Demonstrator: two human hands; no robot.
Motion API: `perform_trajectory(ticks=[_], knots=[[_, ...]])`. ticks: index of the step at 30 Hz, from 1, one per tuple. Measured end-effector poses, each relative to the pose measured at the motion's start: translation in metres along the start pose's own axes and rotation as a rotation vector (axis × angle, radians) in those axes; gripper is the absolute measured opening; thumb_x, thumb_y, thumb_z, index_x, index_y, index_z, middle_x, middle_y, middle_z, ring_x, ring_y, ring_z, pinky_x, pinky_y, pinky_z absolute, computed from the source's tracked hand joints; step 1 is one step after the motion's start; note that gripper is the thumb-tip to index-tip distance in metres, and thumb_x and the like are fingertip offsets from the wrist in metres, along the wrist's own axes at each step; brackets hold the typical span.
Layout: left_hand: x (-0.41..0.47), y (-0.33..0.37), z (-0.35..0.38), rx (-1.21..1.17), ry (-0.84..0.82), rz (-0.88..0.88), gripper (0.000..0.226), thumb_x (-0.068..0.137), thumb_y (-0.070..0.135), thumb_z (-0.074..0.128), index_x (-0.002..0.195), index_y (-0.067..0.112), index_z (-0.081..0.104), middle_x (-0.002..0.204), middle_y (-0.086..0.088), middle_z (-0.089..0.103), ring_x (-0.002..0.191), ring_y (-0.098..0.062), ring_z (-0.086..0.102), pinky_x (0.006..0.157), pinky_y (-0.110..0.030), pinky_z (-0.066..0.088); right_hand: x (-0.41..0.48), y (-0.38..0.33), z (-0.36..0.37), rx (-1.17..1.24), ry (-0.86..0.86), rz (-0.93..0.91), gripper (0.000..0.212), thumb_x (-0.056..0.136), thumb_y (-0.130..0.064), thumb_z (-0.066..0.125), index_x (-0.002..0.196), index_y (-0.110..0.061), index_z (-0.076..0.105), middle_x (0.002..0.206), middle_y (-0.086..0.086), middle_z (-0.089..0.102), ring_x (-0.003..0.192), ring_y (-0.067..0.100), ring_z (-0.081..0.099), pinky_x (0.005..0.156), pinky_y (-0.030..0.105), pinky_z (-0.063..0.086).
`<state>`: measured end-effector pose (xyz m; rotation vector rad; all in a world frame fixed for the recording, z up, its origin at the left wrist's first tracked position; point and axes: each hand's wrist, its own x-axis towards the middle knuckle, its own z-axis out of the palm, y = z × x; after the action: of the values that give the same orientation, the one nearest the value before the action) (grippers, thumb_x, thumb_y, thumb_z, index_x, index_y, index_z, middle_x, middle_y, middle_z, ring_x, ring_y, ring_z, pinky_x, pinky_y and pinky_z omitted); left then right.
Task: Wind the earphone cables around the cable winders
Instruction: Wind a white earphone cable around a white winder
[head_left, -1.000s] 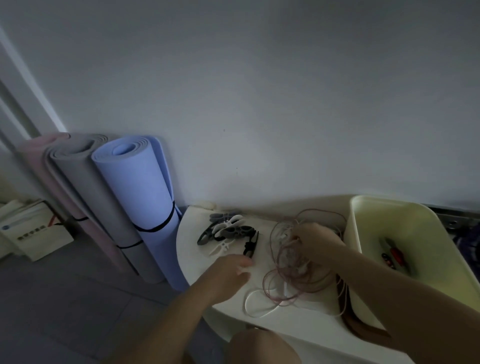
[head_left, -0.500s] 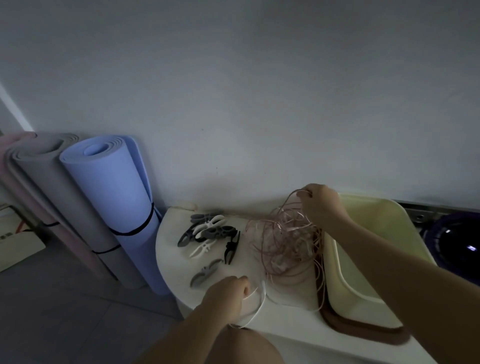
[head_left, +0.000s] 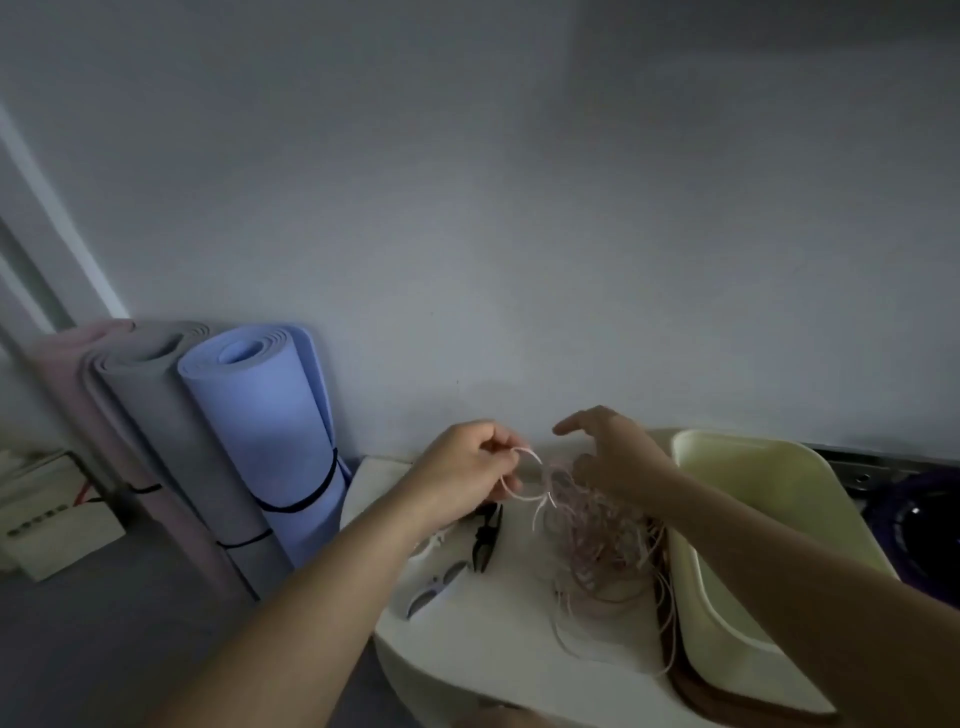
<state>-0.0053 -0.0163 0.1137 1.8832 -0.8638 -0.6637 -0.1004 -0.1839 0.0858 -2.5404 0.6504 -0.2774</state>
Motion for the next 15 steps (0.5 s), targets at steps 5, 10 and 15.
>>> perform_trajectory(ticks=[5,10,15], knots=[[0.006,0.065,-0.02,-0.169,0.037,0.131,0.016,0.098,0.009,0.05,0.093,0.016,0.063,0.081,-0.002,0.066,0.067,-0.012,0.065,0.082,-0.037,0.058,-0.017,-0.045,-0.038,0.893,-0.103,-0.057,0.028,0.096,-0.003,0.036,0.117,-0.006,0.056,0.086,0.011,0.067,0.088,0.024,0.064,0.089,0.034,0.048],[0.008,0.105,-0.033,-0.196,0.17,0.275,0.02,0.098,0.007,0.048,0.091,0.019,0.062,0.085,0.003,0.064,0.045,0.0,0.048,0.066,-0.028,0.053,-0.019,-0.052,-0.064,0.837,0.002,-0.114,0.021,0.094,-0.016,0.053,0.102,0.0,0.065,0.072,0.01,0.052,0.069,0.022,0.052,0.076,0.036,0.049],[0.007,0.128,-0.049,-0.279,0.359,0.412,0.022,0.097,0.01,0.05,0.088,0.025,0.062,0.079,0.011,0.066,0.041,-0.001,0.04,0.06,-0.025,0.041,-0.015,-0.051,-0.082,0.66,0.104,-0.169,0.033,0.085,-0.037,0.063,0.093,-0.005,0.069,0.061,-0.005,0.048,0.057,0.005,0.05,0.078,0.036,0.054]])
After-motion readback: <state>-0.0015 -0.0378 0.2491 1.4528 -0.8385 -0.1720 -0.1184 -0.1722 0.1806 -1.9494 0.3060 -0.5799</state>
